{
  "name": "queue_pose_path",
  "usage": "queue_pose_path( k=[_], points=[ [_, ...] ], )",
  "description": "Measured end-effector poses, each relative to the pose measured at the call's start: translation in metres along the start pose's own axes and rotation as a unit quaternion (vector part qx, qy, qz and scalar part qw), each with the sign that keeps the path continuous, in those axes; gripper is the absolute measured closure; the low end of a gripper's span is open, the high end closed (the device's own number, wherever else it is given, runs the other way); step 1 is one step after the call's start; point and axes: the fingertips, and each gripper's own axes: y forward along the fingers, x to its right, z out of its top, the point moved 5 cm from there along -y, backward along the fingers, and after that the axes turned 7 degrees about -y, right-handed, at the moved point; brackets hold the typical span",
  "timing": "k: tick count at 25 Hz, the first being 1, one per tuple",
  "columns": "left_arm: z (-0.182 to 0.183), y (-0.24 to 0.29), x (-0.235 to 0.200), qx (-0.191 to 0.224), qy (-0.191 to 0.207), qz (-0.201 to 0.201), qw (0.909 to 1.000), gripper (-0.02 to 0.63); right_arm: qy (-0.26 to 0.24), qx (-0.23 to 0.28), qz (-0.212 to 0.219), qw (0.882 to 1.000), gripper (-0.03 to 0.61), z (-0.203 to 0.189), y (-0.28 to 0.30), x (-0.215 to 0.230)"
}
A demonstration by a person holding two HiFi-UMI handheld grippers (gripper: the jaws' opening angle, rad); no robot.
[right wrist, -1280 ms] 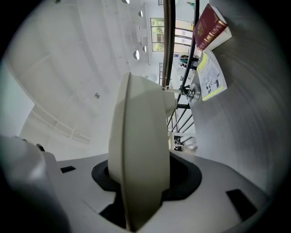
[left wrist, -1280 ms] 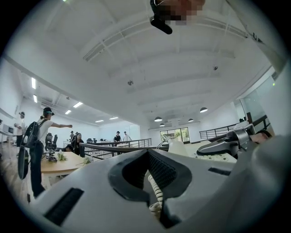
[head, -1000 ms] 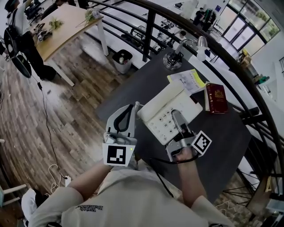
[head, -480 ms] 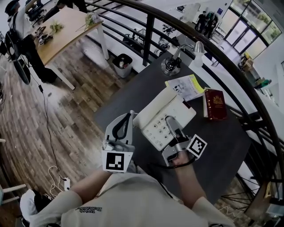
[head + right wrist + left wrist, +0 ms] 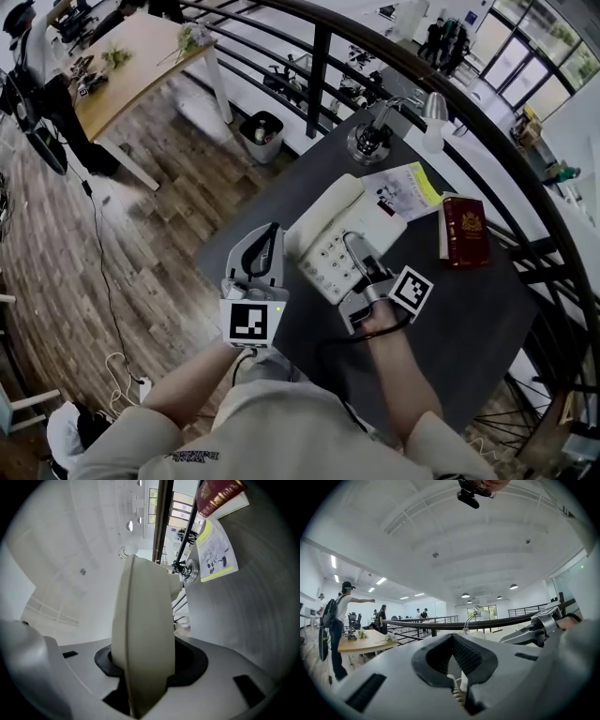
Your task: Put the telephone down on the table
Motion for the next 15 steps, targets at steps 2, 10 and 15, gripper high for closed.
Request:
queue_pose_path(
  k=[2, 10, 15],
  points=[
    [-0.005, 0.02, -0.01, -0.006, 0.0, 0.004, 1.0, 0.611, -0.005, 0.001, -0.004, 1.0, 0.382, 0.011, 0.018, 0.007],
    [-0.043, 0.094, -0.042, -0.028, 0.009, 0.008, 0.9995, 0.611, -0.017, 0.006, -0.024, 1.0, 0.382, 0.042, 0.091, 0.049],
    [-0.079, 0.132, -0.056, -0.051, 0.016, 0.007, 0.9986, 0.611, -0.011, 0.003, -0.038, 0.999, 0.382, 0.052, 0.129, 0.085]
  ],
)
